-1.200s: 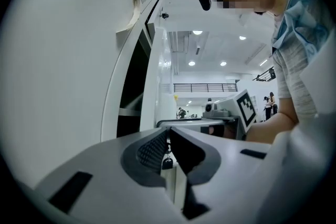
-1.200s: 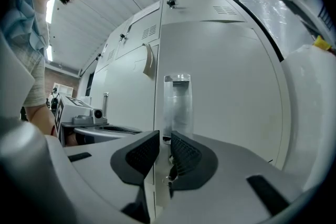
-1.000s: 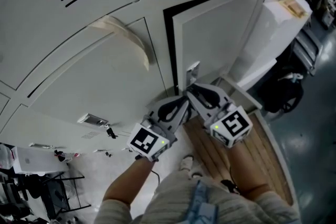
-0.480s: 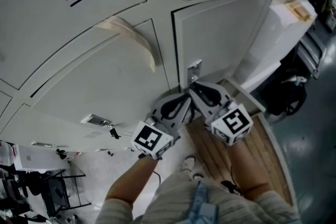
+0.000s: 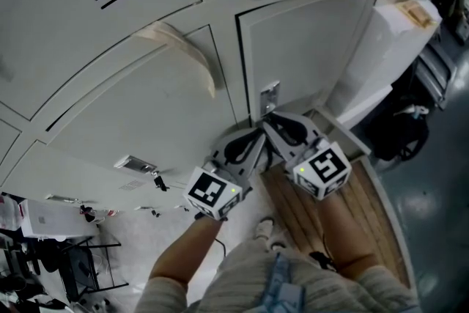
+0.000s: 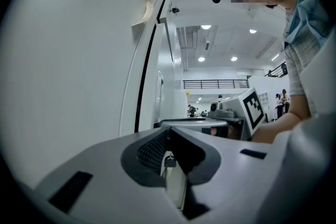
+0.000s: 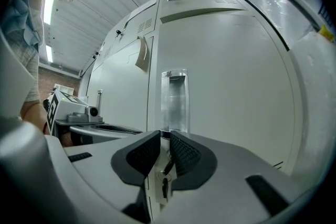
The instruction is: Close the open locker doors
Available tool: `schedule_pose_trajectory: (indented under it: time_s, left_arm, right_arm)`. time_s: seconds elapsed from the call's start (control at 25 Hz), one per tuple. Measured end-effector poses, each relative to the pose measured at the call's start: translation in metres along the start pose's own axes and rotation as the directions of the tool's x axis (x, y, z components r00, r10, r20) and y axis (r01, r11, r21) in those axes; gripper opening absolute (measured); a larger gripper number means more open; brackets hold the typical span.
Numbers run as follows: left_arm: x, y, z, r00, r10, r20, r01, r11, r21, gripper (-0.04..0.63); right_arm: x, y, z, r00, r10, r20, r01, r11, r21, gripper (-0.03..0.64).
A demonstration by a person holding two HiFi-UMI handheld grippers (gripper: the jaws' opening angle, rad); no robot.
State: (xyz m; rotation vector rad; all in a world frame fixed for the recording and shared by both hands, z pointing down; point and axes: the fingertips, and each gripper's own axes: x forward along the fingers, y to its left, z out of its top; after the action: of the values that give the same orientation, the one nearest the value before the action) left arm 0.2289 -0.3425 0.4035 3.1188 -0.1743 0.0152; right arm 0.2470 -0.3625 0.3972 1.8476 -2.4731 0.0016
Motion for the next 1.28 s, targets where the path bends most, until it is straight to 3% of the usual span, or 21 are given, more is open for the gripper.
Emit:
schedule_pose_trajectory:
  time_s: [0.68,1.28]
  left_arm:
    - [-0.010,-0.039,0.019,0.999,0.016,0.029,-0.016,1.000,0.005,0.005]
    - [-0.052,-0.150,0.038,0.998,0.012,0.069,-0.013,1.000,0.017,0.005]
  right_arm:
    - [-0.037,0.013,0.011,0.999,-0.010,0.033,0.011,1.000,-0.020,0.061]
    - [-0.137,0.077,0.030,0.997,0.051,0.062,-0.051,0.999,-0.011,0.061]
